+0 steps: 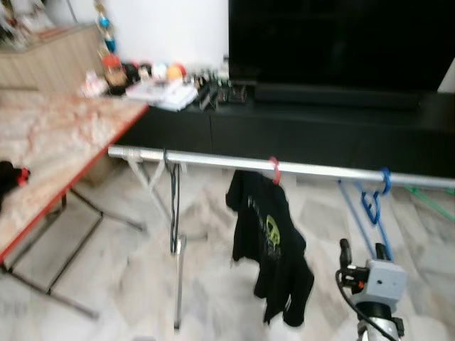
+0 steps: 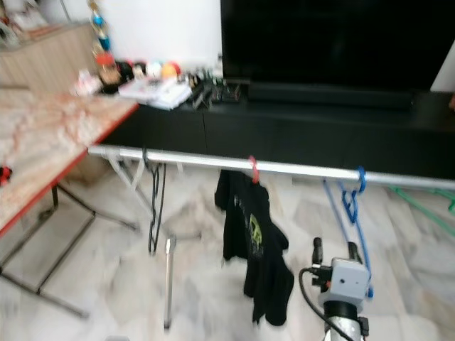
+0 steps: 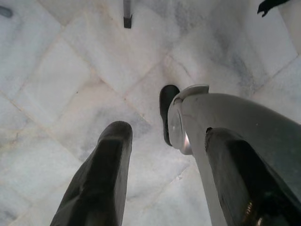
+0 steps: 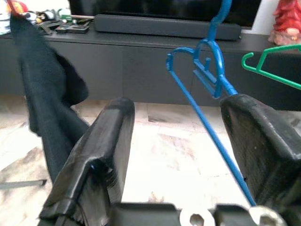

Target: Hang hanger

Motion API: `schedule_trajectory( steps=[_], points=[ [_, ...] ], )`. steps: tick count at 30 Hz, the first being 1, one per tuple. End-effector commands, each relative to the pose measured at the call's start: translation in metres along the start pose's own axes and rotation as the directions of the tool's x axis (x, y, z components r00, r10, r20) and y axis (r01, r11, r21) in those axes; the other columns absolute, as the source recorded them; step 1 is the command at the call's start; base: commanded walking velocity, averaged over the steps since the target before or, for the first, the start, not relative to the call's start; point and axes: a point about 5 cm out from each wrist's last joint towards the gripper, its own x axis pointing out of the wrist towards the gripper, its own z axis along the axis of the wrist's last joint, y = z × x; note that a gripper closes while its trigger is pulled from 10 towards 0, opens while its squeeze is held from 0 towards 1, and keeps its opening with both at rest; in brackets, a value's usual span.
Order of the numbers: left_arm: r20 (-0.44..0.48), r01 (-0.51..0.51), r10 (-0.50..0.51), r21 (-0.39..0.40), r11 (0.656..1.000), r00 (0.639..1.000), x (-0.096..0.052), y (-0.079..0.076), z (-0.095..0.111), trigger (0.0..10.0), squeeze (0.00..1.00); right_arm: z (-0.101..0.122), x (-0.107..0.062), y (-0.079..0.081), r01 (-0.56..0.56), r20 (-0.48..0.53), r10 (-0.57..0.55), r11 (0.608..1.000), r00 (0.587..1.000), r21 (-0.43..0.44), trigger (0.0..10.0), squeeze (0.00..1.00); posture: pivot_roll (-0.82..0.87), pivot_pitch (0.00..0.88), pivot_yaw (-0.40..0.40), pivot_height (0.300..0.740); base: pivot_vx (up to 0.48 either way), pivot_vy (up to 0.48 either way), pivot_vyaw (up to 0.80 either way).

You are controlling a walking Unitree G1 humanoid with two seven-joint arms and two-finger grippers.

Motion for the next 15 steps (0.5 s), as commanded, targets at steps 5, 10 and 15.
schedule_trajectory(
  steps=[5,10,15],
  points=[
    [-0.025,0.008,-0.008,0.004,1.000,1.000,0.000,-0.003,-0.006,10.0,0.00,0.001,0.003,-0.002,0.004,0.002,-0.004,1.000,1.000,-0.001,10.0,0.00,0.05,0.065,0.002,0.740,-0.289,0.000,0.00],
    [-0.029,0.005,-0.005,0.009,1.000,1.000,-0.001,-0.003,-0.007,10.0,0.00,-0.013,0.000,0.006,-0.051,-0.064,0.051,0.999,0.997,0.000,10.0,0.00,0.06,0.065,-0.002,0.740,-0.054,0.000,0.00],
    [-0.034,0.002,-0.001,0.006,1.000,0.999,-0.001,-0.002,-0.008,10.0,0.00,-0.033,-0.005,0.010,-0.091,-0.156,0.090,0.996,0.984,0.001,10.0,0.00,0.06,0.067,0.004,0.740,0.000,0.000,0.00]
  ],
)
